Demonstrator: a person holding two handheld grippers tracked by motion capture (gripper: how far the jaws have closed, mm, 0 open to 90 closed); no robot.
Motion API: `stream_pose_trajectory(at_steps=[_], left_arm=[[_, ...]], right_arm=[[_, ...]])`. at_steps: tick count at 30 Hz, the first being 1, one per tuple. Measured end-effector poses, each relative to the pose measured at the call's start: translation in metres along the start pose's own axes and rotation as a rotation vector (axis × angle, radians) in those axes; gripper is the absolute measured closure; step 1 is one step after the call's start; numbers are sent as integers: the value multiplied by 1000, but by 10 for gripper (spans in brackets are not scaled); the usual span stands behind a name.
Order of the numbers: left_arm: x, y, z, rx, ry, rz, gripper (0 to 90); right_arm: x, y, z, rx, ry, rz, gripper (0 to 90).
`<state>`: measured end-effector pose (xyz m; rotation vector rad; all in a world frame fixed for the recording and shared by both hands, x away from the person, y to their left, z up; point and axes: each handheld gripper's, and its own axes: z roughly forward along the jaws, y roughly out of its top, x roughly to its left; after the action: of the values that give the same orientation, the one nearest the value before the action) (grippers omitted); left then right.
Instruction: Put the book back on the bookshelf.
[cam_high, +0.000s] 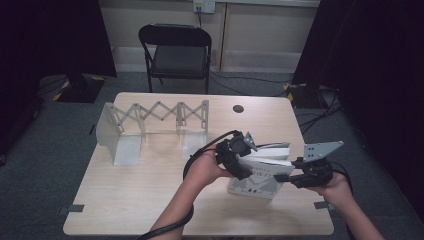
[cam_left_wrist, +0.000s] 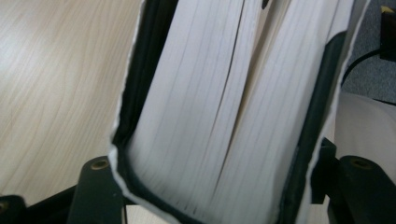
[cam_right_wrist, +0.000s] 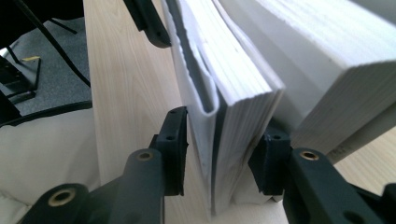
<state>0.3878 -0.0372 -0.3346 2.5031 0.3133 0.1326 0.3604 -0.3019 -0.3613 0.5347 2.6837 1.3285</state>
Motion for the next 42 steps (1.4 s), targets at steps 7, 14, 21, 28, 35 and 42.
stream_pose_trajectory(at_steps=[7,14,21,28,35,42], left_arm=[[-6,7,1,7,-9,42,413],[-9,15,2,22,-32,57,449],[-11,17,1,38,-28,32,487],[-13,16,-1,54,-31,36,496],[-15,15,-4,71,-36,44,502],[-14,6,-11,75,-38,44,505]], right_arm=[[-2,-4,0,10,-2,7,603],[-3,-5,-2,12,-11,9,585],[-2,-9,-1,-2,-11,-7,480],[4,-11,0,-11,0,-58,388],[7,-11,0,-7,39,-68,388],[7,-8,2,-2,76,-76,382]])
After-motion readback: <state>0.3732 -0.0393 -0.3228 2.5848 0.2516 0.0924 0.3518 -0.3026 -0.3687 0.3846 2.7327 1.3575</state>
